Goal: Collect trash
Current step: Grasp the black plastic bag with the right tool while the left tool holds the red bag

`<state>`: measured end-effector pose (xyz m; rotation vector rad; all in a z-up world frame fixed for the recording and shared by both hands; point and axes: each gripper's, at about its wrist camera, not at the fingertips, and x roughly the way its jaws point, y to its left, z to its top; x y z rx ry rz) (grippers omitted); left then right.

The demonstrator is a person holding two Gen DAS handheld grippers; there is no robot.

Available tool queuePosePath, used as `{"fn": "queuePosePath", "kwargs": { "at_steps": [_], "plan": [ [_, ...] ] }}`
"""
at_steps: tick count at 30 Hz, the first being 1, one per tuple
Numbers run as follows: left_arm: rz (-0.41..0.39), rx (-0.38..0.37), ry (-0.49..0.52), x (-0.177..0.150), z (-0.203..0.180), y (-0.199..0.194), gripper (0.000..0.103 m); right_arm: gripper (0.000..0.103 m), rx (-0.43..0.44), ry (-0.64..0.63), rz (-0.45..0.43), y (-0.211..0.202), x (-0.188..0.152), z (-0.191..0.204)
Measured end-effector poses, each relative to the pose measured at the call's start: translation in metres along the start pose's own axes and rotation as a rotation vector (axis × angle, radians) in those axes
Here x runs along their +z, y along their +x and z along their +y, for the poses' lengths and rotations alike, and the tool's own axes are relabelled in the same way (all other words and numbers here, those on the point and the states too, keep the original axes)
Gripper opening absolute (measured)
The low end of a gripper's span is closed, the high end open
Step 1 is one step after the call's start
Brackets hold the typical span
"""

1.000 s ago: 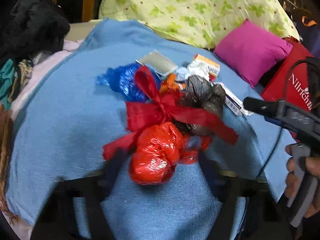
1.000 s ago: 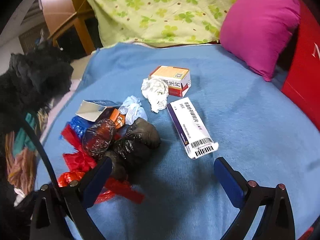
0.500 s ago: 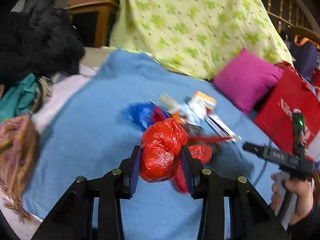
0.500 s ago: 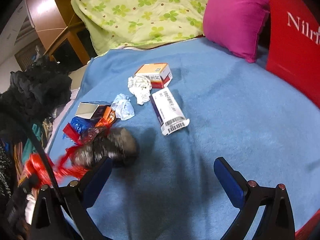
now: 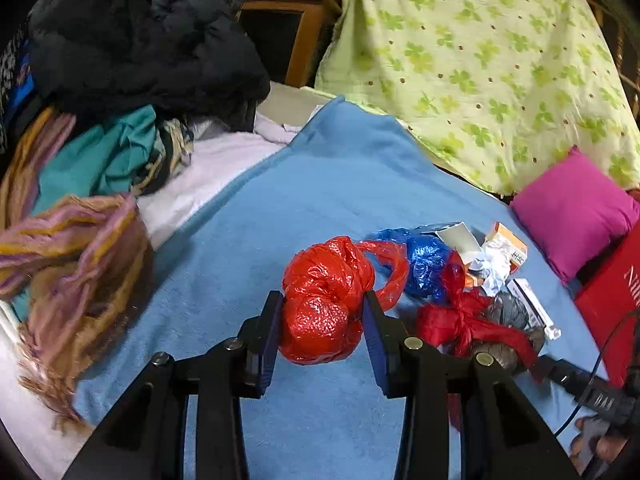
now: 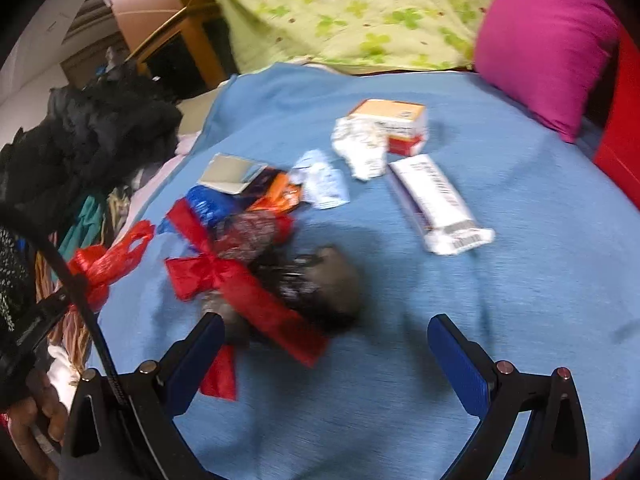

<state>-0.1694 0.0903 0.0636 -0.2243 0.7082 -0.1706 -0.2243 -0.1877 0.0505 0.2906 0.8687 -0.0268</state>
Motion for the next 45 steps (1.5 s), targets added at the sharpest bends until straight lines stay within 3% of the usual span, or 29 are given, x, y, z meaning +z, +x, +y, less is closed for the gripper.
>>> {"fn": "queuePosePath", "kwargs": {
  "at_steps": [7, 12, 15, 18, 20, 24, 28, 30, 32, 36, 39, 45],
  "plan": [
    [-0.011, -0.042, 0.013, -0.002, -0.009, 0.012, 0.041, 0.103, -0.086, -0.195, 0.012, 0.021, -0.006, 0.046],
    [-0.001, -0.051, 0.005, -0.002, -0.009, 0.017, 0.041, 0.103, -0.095, -0.147, 0.027, 0.043, 0.002, 0.041],
    [-0.001, -0.054, 0.009, -0.002, -0.01, 0.017, 0.041, 0.101, -0.052, -0.121, 0.01, 0.047, 0.004, 0.036],
    [-0.003, -0.055, 0.009, -0.002, -0.009, 0.017, 0.041, 0.08, -0.017, -0.072, 0.002, 0.04, 0.004, 0.026],
    [-0.005, -0.052, 0.012, -0.003, -0.01, 0.016, 0.041, 0.072, -0.015, -0.062, -0.005, 0.029, 0.002, 0.018],
    [-0.014, -0.045, 0.022, -0.005, -0.012, 0.013, 0.041, 0.066, -0.044, -0.002, -0.012, 0.007, -0.005, -0.012],
    [-0.017, -0.042, 0.023, -0.006, -0.013, 0.01, 0.041, 0.067, -0.118, 0.133, 0.001, -0.014, -0.019, -0.062],
    [-0.018, -0.042, 0.022, -0.008, -0.014, 0.008, 0.041, 0.079, -0.139, 0.207, 0.019, -0.024, -0.026, -0.086],
    [-0.019, -0.04, 0.028, -0.008, -0.015, 0.009, 0.041, 0.081, -0.13, 0.236, -0.005, -0.036, -0.031, -0.098],
    [-0.013, -0.039, 0.045, -0.01, -0.02, 0.01, 0.041, 0.083, -0.098, 0.125, -0.008, -0.033, -0.026, -0.078],
    [-0.01, -0.048, 0.044, -0.009, -0.018, 0.009, 0.041, 0.083, -0.054, -0.086, 0.026, -0.008, -0.015, -0.038],
    [0.004, -0.069, 0.013, -0.006, -0.011, 0.015, 0.041, 0.083, -0.117, -0.351, 0.023, 0.032, 0.014, 0.0]
  ]
}}
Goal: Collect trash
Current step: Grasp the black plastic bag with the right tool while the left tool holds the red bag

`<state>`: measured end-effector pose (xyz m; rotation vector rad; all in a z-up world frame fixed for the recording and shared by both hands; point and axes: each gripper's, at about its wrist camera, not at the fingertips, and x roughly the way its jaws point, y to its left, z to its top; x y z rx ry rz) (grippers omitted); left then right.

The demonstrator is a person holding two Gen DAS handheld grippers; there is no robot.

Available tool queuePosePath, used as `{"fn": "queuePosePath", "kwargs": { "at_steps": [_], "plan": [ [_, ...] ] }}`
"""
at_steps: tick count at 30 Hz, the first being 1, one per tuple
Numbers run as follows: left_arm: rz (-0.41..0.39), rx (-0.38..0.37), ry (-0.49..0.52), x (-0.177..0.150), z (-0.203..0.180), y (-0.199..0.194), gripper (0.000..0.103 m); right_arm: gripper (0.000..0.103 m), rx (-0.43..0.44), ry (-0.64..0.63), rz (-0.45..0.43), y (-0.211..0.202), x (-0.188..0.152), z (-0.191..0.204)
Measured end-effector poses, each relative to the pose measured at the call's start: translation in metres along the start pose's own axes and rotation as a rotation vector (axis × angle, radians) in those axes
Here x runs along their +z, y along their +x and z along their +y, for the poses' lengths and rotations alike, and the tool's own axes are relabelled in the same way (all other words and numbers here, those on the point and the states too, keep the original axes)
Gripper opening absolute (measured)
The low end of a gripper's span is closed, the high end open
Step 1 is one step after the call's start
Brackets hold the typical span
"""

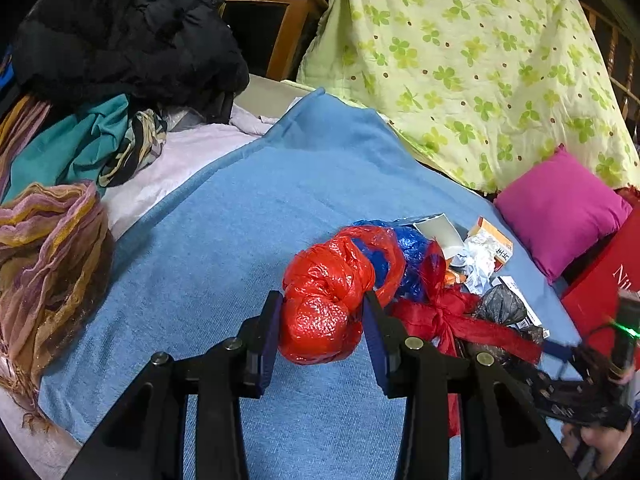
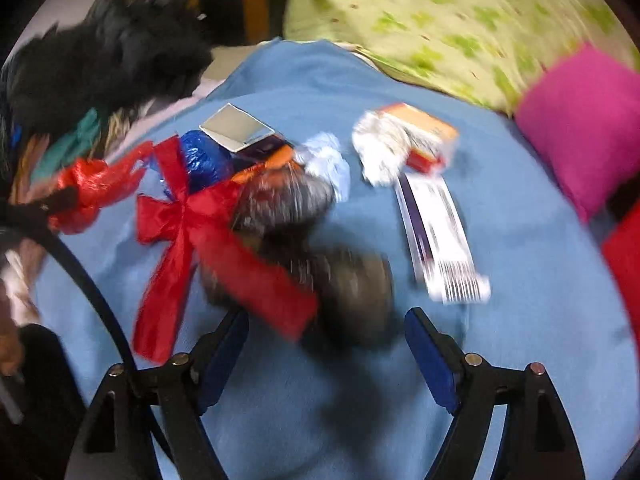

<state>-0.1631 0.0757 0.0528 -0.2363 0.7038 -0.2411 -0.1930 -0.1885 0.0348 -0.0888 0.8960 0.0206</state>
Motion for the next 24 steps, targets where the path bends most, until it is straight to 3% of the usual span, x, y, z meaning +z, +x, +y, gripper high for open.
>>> {"fn": "queuePosePath", "kwargs": {
  "at_steps": [5, 7, 9, 11, 17, 24],
  "plan": [
    [0.006, -0.011, 0.009, 0.0, -0.004, 0.004, 0.041, 0.083, 0.046, -0.102, -0.001, 0.019, 0.015, 0.009],
    [0.008, -0.013, 0.011, 0.0, -0.004, 0.005, 0.041, 0.081, 0.1, -0.078, 0.017, 0.028, 0.014, 0.009],
    [0.007, -0.014, 0.013, 0.0, -0.003, 0.005, 0.041, 0.046, 0.145, -0.034, 0.041, 0.034, 0.011, 0.007],
    [0.007, -0.012, 0.011, 0.0, -0.004, 0.005, 0.041, 0.042, 0.145, -0.003, 0.037, 0.03, 0.006, 0.006],
    [-0.008, -0.002, 0.03, 0.0, -0.005, 0.003, 0.041, 0.041, 0.105, 0.109, 0.021, -0.009, -0.019, -0.018],
    [-0.02, 0.021, 0.075, -0.008, -0.017, -0.017, 0.041, 0.041, 0.013, 0.29, 0.008, -0.06, -0.07, -0.078]
  ]
}}
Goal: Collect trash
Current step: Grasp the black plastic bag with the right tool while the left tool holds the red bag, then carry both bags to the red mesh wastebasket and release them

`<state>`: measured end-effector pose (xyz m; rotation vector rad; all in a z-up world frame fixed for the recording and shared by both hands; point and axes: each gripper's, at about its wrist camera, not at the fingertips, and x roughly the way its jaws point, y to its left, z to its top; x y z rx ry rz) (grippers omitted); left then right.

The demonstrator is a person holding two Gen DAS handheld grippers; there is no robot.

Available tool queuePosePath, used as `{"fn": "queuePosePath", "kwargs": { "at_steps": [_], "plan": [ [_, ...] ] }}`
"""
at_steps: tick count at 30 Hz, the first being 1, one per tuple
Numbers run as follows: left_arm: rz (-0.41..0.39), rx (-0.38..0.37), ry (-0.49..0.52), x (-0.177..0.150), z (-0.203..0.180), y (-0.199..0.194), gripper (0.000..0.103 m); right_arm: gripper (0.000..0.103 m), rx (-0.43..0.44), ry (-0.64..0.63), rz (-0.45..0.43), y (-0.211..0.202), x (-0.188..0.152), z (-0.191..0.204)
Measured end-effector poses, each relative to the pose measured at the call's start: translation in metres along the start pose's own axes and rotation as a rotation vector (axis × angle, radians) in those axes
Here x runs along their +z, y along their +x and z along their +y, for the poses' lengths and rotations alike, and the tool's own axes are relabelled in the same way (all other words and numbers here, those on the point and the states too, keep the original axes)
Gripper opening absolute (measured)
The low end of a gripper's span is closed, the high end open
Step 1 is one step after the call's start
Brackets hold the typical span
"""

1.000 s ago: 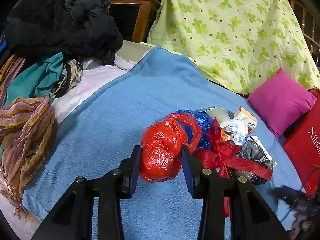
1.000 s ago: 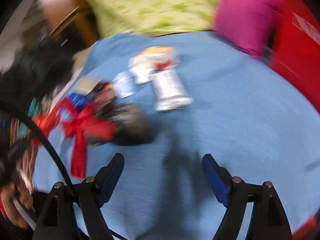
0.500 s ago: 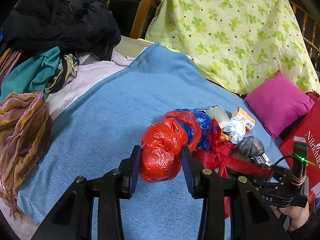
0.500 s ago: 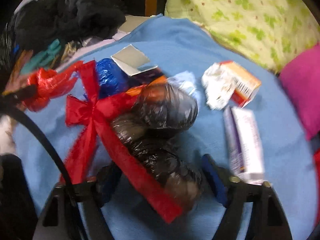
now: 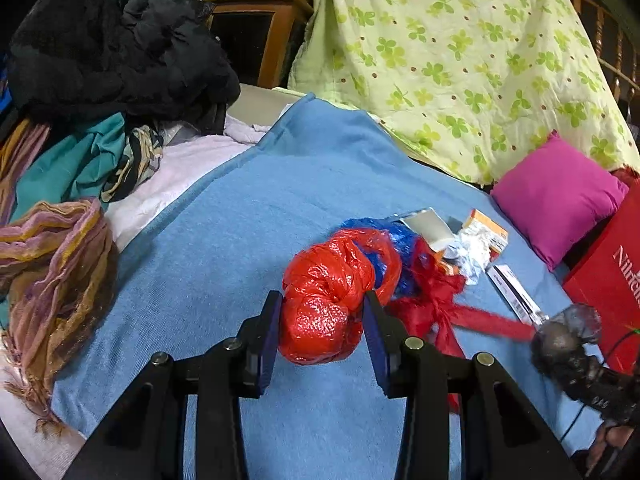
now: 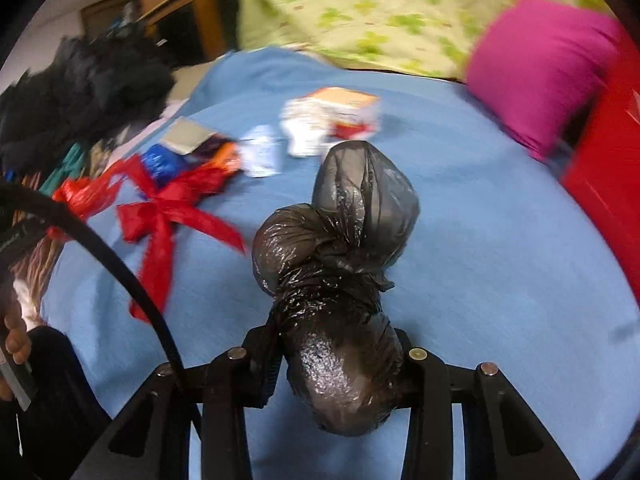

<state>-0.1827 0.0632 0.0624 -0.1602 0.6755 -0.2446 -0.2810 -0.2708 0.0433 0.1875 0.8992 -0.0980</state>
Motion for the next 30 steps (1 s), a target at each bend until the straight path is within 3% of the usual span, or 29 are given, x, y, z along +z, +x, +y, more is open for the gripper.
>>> {"fn": "queuePosePath", "kwargs": {
  "at_steps": [5, 16, 23, 30],
  "plan": [
    [-0.02, -0.041, 0.033, 0.0, -0.021, -0.023, 0.041, 0.041, -0.027, 0.115, -0.089, -0.046, -0.011, -0.036],
    [-0.088, -0.197, 0.157, 0.005, -0.1, -0.079, 0.041, 0.041, -0.067, 0.22, -0.202, -0.114, -0.046, -0.067],
    [-0.061, -0.343, 0.253, -0.011, -0.167, -0.101, 0.041, 0.041, -0.136, 0.321, -0.243, -0.161, -0.091, -0.108],
    [-0.005, -0.497, 0.362, -0.039, -0.242, -0.114, 0.041, 0.041, -0.228, 0.442, -0.25, -0.205, -0.157, -0.153]
  ]
}}
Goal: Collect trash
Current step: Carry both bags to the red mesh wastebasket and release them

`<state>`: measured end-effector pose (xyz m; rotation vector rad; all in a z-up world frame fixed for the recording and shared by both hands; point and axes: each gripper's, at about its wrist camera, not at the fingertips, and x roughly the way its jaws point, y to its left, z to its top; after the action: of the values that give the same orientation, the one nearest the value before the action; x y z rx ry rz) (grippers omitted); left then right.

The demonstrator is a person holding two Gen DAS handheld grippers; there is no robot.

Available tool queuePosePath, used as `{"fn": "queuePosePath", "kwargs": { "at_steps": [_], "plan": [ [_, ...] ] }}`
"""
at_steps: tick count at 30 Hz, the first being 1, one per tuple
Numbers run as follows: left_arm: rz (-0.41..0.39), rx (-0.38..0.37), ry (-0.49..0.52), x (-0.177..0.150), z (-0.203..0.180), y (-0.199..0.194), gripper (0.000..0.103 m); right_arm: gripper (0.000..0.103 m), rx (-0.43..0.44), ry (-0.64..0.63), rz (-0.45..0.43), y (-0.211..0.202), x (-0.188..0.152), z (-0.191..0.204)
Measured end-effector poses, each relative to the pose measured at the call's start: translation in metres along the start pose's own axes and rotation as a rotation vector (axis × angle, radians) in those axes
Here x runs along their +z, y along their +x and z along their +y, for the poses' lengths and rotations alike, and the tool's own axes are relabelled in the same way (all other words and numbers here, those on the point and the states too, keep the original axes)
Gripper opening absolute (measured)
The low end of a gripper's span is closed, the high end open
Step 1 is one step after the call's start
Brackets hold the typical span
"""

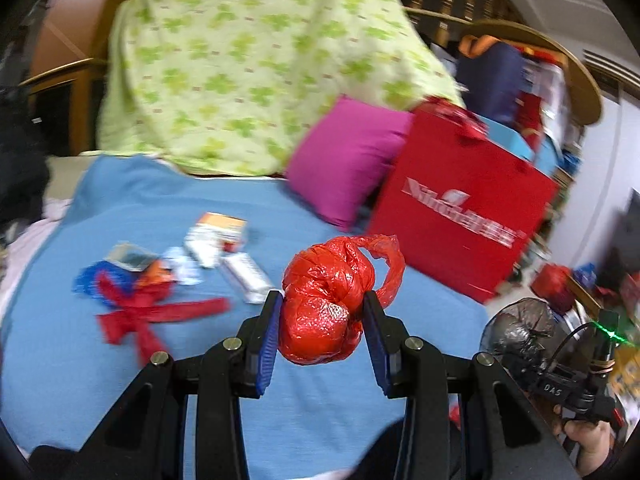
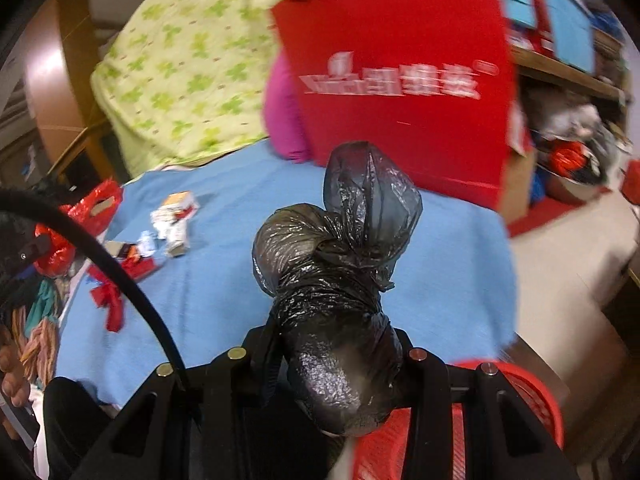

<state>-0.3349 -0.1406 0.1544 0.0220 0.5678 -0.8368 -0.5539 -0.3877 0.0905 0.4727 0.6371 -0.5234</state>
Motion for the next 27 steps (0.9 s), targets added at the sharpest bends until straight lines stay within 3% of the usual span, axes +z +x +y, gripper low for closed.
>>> {"fn": "queuePosePath", "kwargs": {
  "at_steps": [10, 21, 23, 27],
  "plan": [
    [0.11, -0.179, 0.138, -0.029, -0.099, 0.026, 0.041, 0.041, -0.14, 0.143, 0.023, -0.044, -0.059, -0.083],
    [0.239, -0.307, 0.275, -0.074, -0.183, 0.046, 0.041, 0.044, -0.179, 0.24, 0.117, -0.035, -0.103, -0.125],
    [0.259, -0.317, 0.287, -0.08, -0.193, 0.051, 0.041, 0.046, -0.174, 0.251, 0.128, -0.032, -0.106, -0.128],
    [0.303, -0.335, 0.305, -0.089, -0.208, 0.061, 0.041, 0.063, -0.186, 0.266, 0.133, -0.033, -0.11, -0.131]
  ]
}}
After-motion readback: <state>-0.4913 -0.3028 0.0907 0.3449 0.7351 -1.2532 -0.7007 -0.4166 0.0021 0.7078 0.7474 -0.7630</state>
